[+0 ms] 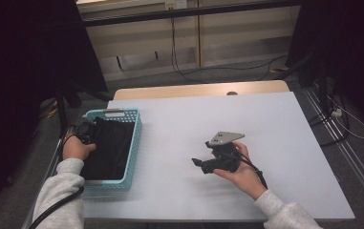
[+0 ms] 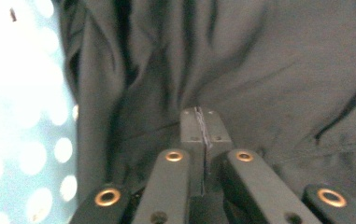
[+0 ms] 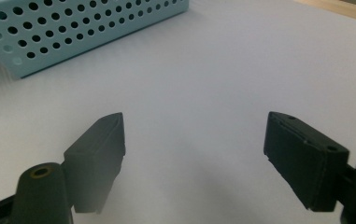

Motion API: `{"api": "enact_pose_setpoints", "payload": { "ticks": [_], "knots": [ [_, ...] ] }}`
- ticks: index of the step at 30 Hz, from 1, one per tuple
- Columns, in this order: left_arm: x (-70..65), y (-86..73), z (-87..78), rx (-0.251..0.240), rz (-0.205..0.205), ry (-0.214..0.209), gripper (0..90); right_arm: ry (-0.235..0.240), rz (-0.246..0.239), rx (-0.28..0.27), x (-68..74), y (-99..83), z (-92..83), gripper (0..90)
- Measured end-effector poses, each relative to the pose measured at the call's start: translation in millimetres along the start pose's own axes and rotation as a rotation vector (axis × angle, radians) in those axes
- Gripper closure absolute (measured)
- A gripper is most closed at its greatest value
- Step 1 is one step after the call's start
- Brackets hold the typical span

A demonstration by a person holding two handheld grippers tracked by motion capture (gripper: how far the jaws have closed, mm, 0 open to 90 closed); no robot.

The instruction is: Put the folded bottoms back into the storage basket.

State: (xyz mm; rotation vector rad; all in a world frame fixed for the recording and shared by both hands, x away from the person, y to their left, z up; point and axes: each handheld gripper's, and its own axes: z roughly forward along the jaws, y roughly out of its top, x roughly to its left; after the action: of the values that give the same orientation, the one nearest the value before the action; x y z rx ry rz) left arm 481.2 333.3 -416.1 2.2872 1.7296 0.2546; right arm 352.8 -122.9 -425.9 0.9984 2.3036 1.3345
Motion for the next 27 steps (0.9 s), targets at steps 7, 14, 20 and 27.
{"api": "enact_pose_setpoints", "payload": {
  "ticks": [7,14,20,27],
  "knots": [
    [3.8,-6.6,-3.2,0.023,-0.007,0.016,90.0,-0.003,-0.006,0.015,-2.8,-5.1,-2.6,20.1],
    [3.3,-4.7,-8.9,-0.011,-0.037,-0.015,89.5,-0.015,-0.006,0.019,-5.9,-7.8,-8.1,19.6],
    [-15.6,4.1,-22.1,-0.091,0.001,-0.099,88.8,-0.024,0.005,0.009,-10.6,-8.5,-12.3,19.6],
    [-39.4,12.6,-5.4,-0.065,0.064,-0.155,88.6,-0.022,0.001,0.011,-9.0,-8.6,-11.9,19.6]
  ]
}}
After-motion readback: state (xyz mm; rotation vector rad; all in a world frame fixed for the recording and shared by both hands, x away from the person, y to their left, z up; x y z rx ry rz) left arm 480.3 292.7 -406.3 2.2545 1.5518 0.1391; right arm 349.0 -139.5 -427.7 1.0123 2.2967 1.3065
